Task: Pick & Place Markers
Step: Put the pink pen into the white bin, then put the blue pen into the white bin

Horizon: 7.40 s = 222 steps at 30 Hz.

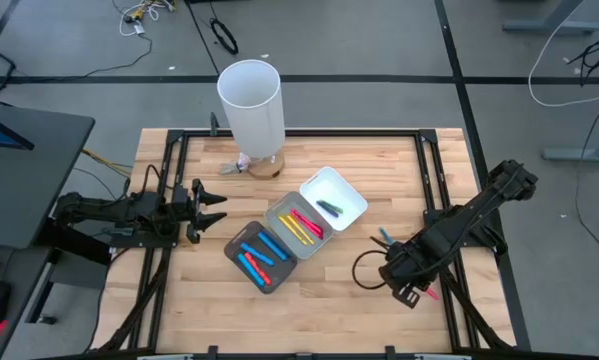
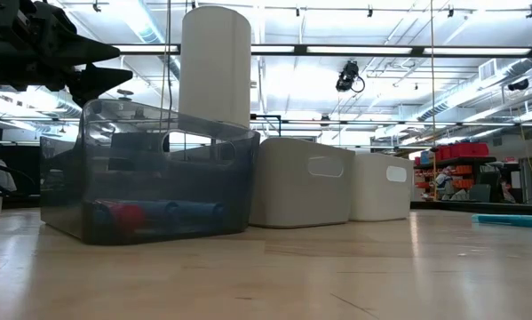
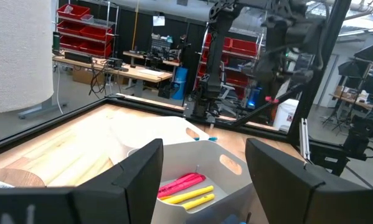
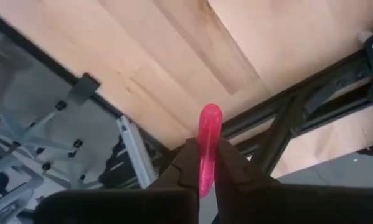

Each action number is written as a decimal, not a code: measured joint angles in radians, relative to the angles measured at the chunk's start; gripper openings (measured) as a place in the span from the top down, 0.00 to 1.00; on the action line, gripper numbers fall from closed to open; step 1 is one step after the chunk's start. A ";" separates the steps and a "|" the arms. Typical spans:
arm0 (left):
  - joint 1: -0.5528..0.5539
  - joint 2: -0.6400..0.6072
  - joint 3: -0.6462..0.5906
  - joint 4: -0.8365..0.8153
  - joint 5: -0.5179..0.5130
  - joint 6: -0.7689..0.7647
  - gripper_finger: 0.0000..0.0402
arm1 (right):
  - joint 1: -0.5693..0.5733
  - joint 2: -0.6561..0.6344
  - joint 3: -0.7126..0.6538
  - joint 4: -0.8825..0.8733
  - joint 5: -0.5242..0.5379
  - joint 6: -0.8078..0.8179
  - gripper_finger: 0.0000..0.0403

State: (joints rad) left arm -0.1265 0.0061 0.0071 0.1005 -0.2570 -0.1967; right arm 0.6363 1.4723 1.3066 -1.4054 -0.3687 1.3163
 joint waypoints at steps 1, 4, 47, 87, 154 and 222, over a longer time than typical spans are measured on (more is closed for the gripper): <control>0.000 0.000 0.000 0.000 0.000 0.000 0.42 | -0.001 0.000 0.020 -0.016 -0.001 0.000 0.97; 0.000 0.000 0.000 0.000 0.000 0.000 0.42 | -0.001 0.000 0.078 -0.059 -0.001 0.008 0.97; 0.000 0.000 0.000 0.000 0.000 -0.001 0.42 | -0.879 0.421 0.526 -0.103 0.190 -0.804 0.97; 0.000 0.000 0.000 0.000 0.000 0.000 0.42 | -0.942 0.553 0.327 0.234 0.301 -0.892 0.97; 0.000 0.000 0.000 0.000 0.000 0.000 0.42 | -0.795 0.212 0.116 0.190 0.360 -0.702 0.61; 0.000 0.000 0.000 0.000 0.000 0.000 0.42 | -0.497 -0.095 -0.571 0.471 0.379 -0.217 0.61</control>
State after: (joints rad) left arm -0.1265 0.0062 0.0074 0.1005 -0.2573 -0.1970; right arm 0.1388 1.3770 0.7359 -0.9339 0.0101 1.0990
